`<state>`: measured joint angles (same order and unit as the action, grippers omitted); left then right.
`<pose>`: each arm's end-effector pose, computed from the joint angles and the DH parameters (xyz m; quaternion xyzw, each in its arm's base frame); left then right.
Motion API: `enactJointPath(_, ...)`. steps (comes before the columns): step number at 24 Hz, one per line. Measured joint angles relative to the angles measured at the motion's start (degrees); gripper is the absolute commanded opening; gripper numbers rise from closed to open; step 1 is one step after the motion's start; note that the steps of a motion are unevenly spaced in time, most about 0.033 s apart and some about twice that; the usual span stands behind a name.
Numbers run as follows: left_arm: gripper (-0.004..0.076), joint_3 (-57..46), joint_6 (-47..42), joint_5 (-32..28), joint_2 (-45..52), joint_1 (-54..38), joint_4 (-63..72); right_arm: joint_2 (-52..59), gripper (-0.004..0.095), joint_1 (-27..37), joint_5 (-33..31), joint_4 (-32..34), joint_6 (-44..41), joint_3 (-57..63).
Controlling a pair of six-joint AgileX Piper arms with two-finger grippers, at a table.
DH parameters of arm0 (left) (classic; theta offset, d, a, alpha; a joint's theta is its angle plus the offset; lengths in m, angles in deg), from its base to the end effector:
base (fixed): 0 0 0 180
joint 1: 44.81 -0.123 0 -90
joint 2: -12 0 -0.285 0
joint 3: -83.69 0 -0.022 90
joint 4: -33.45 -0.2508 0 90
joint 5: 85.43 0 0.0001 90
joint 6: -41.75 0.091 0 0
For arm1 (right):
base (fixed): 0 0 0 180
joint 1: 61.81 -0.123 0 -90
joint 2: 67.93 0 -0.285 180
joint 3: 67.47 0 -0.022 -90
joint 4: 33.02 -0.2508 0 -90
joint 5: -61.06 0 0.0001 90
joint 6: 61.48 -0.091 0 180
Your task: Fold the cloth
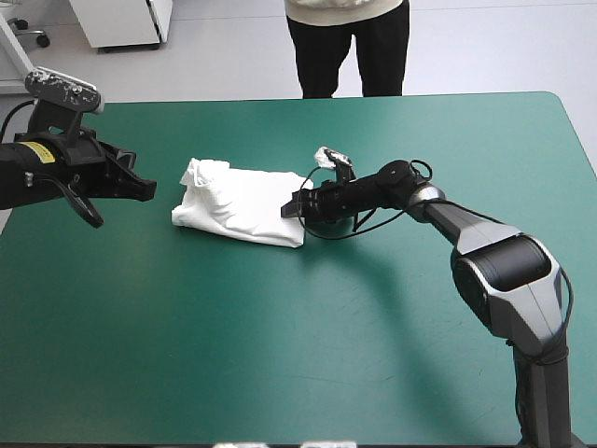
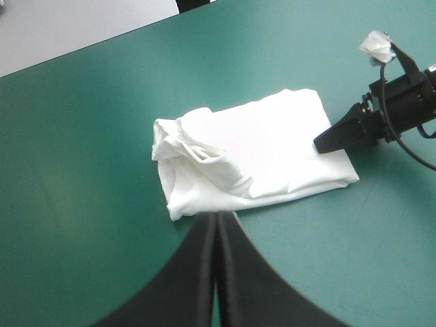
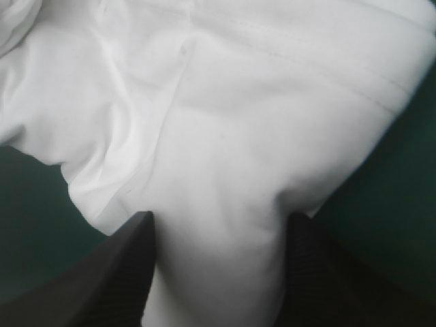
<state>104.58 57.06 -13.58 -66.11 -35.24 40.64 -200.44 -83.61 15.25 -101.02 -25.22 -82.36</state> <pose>0.2057 -0.0457 0.4993 0.2019 0.8782 -0.0406 0.4317 0.4137 0.2307 0.1853 -0.1114 0.8765 0.4343 0.1755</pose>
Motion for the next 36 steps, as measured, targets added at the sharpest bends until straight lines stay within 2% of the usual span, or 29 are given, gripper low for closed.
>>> enactJointPath(3, -0.0009, 0.00, 0.00, 0.00, 0.00, 0.00, 0.00, -0.64, -0.0021, -0.76, 0.06, 0.23, 0.12, -0.47)
enactJointPath(4, -0.0009, 0.00, 0.00, 0.00, 0.00, 0.00, 0.00, -0.64, 0.0006, -0.76, 0.01, 0.29, 0.23, -0.51)
enactJointPath(7, -0.0009, 0.00, 0.00, 0.00, 0.00, 0.00, 0.03, -0.40, 0.0005, 0.17, -0.86, 0.76, 0.65, -0.51)
enactJointPath(9, -0.0009, 0.00, 0.00, 0.00, 0.00, 0.00, 0.03, 0.81, 0.0005, 2.00, -1.45, 5.11, -0.20, -0.46)
enactJointPath(11, -0.0009, 0.00, 0.00, 0.00, 0.00, 0.00, 0.03, 3.72, 0.0005, 4.57, -1.75, 13.49, -3.44, -0.03)
enactJointPath(13, -0.0009, 0.00, 0.00, 0.00, 0.00, 0.00, 0.03, 9.55, 0.0005, 9.56, -2.22, 23.35, -7.28, 3.80)
enactJointPath(15, -0.0009, 0.00, 0.00, 0.00, 0.00, 0.00, 0.03, 14.89, 0.0005, 14.94, -2.22, 27.02, -7.93, 10.23)
enactJointPath(18, -0.0009, 0.00, 0.00, 0.00, 0.00, 0.00, 0.03, 23.17, 0.0003, 25.73, -1.73, 30.17, -8.16, 20.16)
enactJointPath(19, -0.0009, 0.00, 0.00, 0.00, 0.00, 0.00, 0.03, 26.91, 0.0003, 32.30, -1.49, 31.33, -8.16, 23.95)
enactJointPath(20, -0.0009, 0.00, 0.00, 0.00, 0.00, 0.00, 0.03, 28.27, 0.0003, 34.95, -1.51, 31.85, -8.16, 25.39)
enactJointPath(21, -0.0009, 0.00, 0.00, 0.00, 0.00, 0.00, 0.03, 31.09, 0.0004, 40.69, -1.51, 33.07, -8.32, 27.87)
enactJointPath(23, -0.0009, 0.00, 0.00, 0.00, 0.00, 0.00, 0.03, 33.82, 0.0004, 46.13, -1.80, 33.97, -8.62, 29.56)
enactJointPath(26, -0.0009, 0.00, 0.00, 0.00, 0.00, 0.00, 0.03, 36.96, 0.0003, 51.07, -2.41, 35.75, -9.43, 30.34)
enactJointPath(30, -0.0009, 0.00, 0.07, 0.00, 0.00, 0.00, 0.03, 38.83, 0.0007, 52.24, -2.92, 39.97, -12.19, 30.41)
enactJointPath(32, -0.0009, 0.00, 0.12, 0.00, 0.00, 0.00, -0.17, 39.01, 0.0050, 52.24, -3.12, 40.84, -12.93, 30.52)
enactJointPath(33, -0.0009, 0.00, 0.12, 0.00, 0.00, 0.00, -0.17, 39.01, 0.0107, 52.24, -3.12, 41.16, -13.01, 30.52)
enactJointPath(35, -0.0009, 0.00, 0.12, 0.00, 0.00, 0.00, -0.17, 39.01, 0.0251, 52.24, -3.12, 41.87, -13.01, 30.52)
enactJointPath(36, -0.0009, 0.00, 0.12, 0.00, 0.00, 0.00, -0.17, 39.01, 0.0380, 52.24, -3.12, 41.96, -13.01, 30.52)
